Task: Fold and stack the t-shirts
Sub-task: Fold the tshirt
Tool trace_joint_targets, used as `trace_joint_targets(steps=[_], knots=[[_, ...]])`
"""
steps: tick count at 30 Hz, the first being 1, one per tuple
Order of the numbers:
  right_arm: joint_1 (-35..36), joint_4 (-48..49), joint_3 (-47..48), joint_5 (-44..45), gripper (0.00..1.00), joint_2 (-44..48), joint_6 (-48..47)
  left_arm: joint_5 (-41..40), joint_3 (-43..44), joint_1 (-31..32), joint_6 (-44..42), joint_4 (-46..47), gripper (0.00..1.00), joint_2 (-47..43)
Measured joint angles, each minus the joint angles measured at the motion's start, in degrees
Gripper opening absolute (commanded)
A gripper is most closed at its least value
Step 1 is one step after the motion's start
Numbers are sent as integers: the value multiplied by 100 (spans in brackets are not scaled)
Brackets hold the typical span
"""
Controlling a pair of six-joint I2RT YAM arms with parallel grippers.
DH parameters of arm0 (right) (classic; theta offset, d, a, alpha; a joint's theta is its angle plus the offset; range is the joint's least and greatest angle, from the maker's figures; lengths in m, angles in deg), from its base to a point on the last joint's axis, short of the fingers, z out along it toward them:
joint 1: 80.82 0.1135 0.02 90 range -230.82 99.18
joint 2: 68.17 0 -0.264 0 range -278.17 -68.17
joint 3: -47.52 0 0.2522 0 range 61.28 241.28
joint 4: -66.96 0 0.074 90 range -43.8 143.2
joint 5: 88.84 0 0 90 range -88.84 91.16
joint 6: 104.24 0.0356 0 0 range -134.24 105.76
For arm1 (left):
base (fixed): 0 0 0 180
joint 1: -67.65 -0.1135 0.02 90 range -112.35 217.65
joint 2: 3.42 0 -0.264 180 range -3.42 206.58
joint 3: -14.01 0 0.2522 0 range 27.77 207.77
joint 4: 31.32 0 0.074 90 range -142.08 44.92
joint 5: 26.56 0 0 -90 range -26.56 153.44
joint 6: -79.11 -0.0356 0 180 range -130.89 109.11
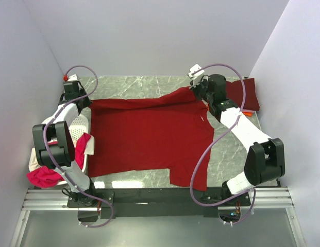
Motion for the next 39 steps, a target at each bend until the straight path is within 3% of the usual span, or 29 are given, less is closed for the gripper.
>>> trace_joint_targets(steps=[20, 22, 26, 28, 35, 39], knots=[[-13, -9, -682, -278, 0, 870, 39, 0, -70, 0, -87, 26, 1, 2], [-15, -20, -800, -313, 0, 916, 37, 0, -140, 0, -107, 22, 6, 2], [-15, -33, -1082, -343, 0, 1001, 15, -15, -472, 0, -138, 68, 46, -127], [-17, -57, -1196, -343, 0, 1027, -4, -48, -828, 0, -94, 138, 53, -424], [-22, -50, -1591, -345, 0, 1054, -105, -240, -1397, -7, -15, 535, 58, -2122], [-22, -61, -1784, -369, 0, 1137, -179, -238, -1377, -26, -20, 793, 58, -2544]])
